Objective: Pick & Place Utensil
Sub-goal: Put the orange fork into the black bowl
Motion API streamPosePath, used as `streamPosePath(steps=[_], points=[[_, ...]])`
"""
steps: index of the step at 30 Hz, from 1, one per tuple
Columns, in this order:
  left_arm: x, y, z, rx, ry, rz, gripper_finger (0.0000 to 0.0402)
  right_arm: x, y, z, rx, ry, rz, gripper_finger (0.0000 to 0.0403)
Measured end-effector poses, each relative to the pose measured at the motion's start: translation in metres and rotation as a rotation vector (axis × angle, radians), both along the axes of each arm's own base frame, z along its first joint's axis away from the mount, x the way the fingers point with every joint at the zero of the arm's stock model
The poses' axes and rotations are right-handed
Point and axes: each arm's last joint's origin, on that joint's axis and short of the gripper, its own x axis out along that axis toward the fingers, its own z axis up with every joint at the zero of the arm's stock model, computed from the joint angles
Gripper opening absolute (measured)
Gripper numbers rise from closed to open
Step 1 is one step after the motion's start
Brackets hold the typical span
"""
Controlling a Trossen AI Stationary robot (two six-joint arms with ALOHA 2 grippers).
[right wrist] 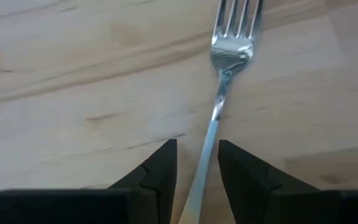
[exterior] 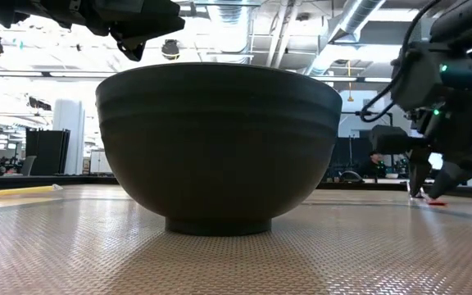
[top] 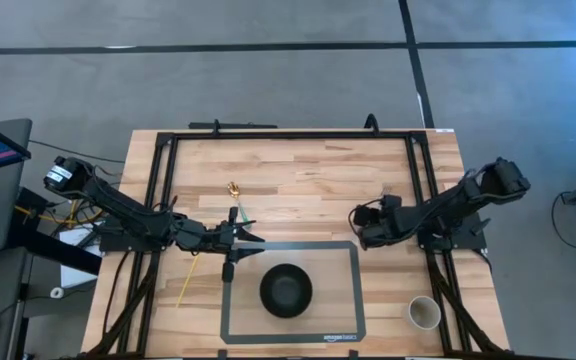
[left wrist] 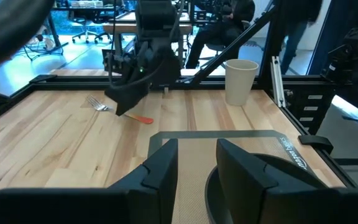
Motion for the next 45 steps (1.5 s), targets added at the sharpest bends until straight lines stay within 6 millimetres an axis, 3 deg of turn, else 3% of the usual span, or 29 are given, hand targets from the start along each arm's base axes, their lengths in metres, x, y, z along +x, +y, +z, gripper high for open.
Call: streamPosePath(steps=[7, 14, 20, 25, 34, 45], points=[[0.0, 0.0, 0.0, 0.0, 0.0, 0.0, 0.0111, 0.003, 0.0, -0.015, -0.089, 0.095, 0.018, 0.0095], [0.0, 0.0, 0.0, 0.0, 0.0, 0.0, 0.0111, 0.008, 0.006, -0.014, -0.128, 0.109, 0.095, 0.0013], [0.0, 0.0, 0.0, 0.0, 0.0, 0.0, 0.0111, 0.011, 0.007, -0.013, -0.135, 0.153, 0.201, 0.0024], [0.0, 0.0, 0.0, 0.0, 0.0, 0.0, 0.0111, 0.018, 0.012, -0.006, -0.11, 0.139, 0.286, 0.0006], [0.0, 0.0, 0.0, 0.0, 0.001, 0.0, 0.0111, 0.043, 0.023, 0.039, -0.146, 0.097, 0.534, 0.0005], [0.0, 0.0, 0.0, 0.0, 0.0, 0.0, 0.0111, 0.089, 0.063, 0.134, -0.146, -0.158, 1.053, 0.0004]])
